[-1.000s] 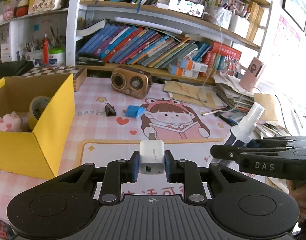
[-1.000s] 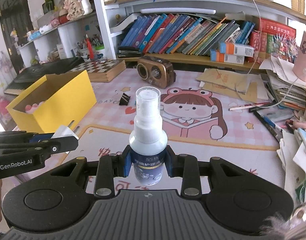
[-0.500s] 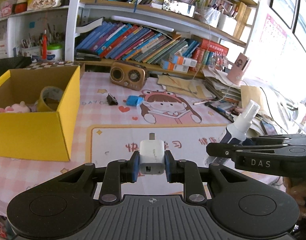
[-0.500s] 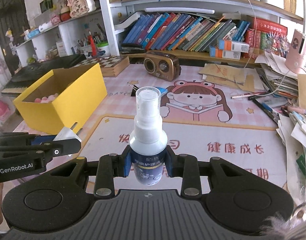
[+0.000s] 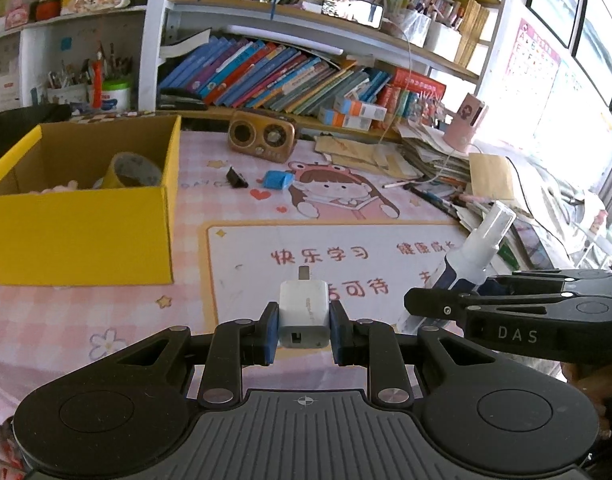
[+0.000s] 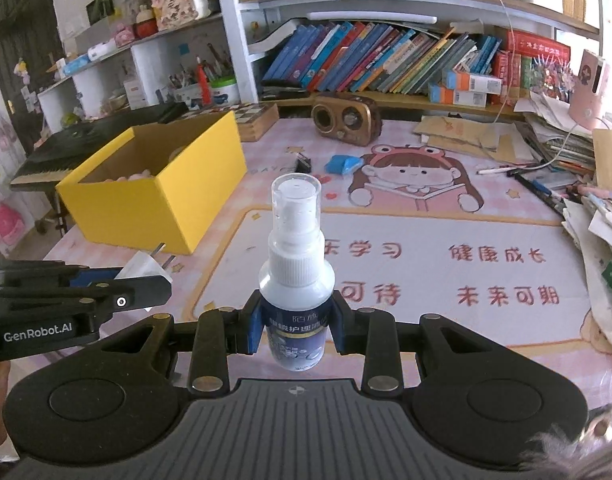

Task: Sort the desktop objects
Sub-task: 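Carry the spray bottle and white plug toward the yellow box with both grippers, then lower the spray bottle into the yellow box with the right gripper while the left lowers the plug, then open both grippers and raise them out of the yellow box, then move both open grippers toward the blue object and black binder clip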

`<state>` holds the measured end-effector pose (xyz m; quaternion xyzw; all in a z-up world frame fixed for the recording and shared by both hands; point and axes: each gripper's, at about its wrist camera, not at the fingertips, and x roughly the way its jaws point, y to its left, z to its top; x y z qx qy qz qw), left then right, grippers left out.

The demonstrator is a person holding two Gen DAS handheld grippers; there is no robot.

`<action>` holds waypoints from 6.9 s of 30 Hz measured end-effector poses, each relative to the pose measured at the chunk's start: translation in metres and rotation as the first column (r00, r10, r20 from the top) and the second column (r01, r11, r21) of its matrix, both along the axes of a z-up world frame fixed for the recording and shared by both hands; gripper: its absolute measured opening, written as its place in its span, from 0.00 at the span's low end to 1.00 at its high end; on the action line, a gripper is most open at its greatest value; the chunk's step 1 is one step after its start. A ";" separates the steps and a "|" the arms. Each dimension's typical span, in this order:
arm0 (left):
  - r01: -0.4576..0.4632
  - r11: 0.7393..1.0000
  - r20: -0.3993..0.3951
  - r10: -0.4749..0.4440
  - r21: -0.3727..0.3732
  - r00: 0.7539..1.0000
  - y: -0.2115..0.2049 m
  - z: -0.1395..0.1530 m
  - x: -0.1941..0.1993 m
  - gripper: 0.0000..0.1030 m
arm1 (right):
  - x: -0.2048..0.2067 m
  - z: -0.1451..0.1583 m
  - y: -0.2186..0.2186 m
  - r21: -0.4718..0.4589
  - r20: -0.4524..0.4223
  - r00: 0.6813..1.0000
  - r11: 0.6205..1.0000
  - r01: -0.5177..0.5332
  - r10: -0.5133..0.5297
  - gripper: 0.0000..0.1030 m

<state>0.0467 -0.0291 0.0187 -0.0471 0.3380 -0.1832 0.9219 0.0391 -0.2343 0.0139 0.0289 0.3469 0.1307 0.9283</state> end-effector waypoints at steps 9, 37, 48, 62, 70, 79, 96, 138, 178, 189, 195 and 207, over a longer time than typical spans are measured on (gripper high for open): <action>-0.037 0.999 -0.005 0.037 -0.031 0.999 0.030 -0.003 -0.017 0.23 | -0.014 -0.001 0.029 -0.011 0.000 0.999 0.999 -0.039 0.039 0.30; -0.295 0.949 0.039 0.301 -0.112 0.953 0.120 0.005 -0.061 0.23 | -0.009 0.009 0.127 -0.032 0.011 0.954 0.954 -0.298 0.299 0.30; -0.348 0.929 0.052 0.357 -0.128 0.933 0.133 0.010 -0.056 0.23 | 0.002 0.012 0.139 -0.026 0.016 0.942 0.942 -0.334 0.335 0.30; -0.353 0.926 0.116 0.368 -0.130 0.923 0.132 0.025 -0.007 0.23 | 0.052 0.026 0.148 -0.020 0.070 0.927 0.930 -0.368 0.368 0.30; -0.362 0.921 0.178 0.384 -0.143 0.906 0.130 0.039 0.039 0.23 | 0.100 0.044 0.150 -0.013 0.134 0.918 0.927 -0.374 0.372 0.30; -0.390 0.915 0.205 0.403 -0.102 0.892 0.123 0.037 0.090 0.23 | 0.161 0.063 0.150 -0.018 0.210 0.907 0.929 -0.369 0.365 0.30; -0.359 0.933 0.084 0.356 0.025 0.931 0.094 -0.005 0.171 0.23 | 0.234 0.053 0.165 -0.019 0.226 0.893 0.918 -0.396 0.390 0.30; -0.463 0.875 0.143 0.445 0.143 0.884 0.099 0.003 0.131 0.81 | 0.272 -0.014 0.211 -0.072 -0.013 0.847 0.844 -0.531 0.532 0.36; -0.524 0.851 0.266 0.500 0.024 0.824 0.137 0.034 0.013 0.91 | 0.104 0.039 0.102 0.013 0.270 0.962 0.998 -0.058 0.052 0.77; -0.500 0.866 0.234 0.481 0.026 0.845 0.125 0.020 -0.024 0.91 | 0.038 0.017 0.089 -0.059 0.229 0.973 0.998 0.009 0.005 0.79; -0.438 0.898 0.220 0.419 0.047 0.881 0.109 0.013 -0.040 0.91 | 0.011 0.008 0.089 -0.071 0.204 0.979 0.997 0.002 0.012 0.80; -0.341 0.938 0.188 0.323 0.070 0.928 0.091 0.005 -0.052 0.91 | -0.015 -0.003 0.082 -0.067 0.136 0.990 0.997 0.033 -0.023 0.81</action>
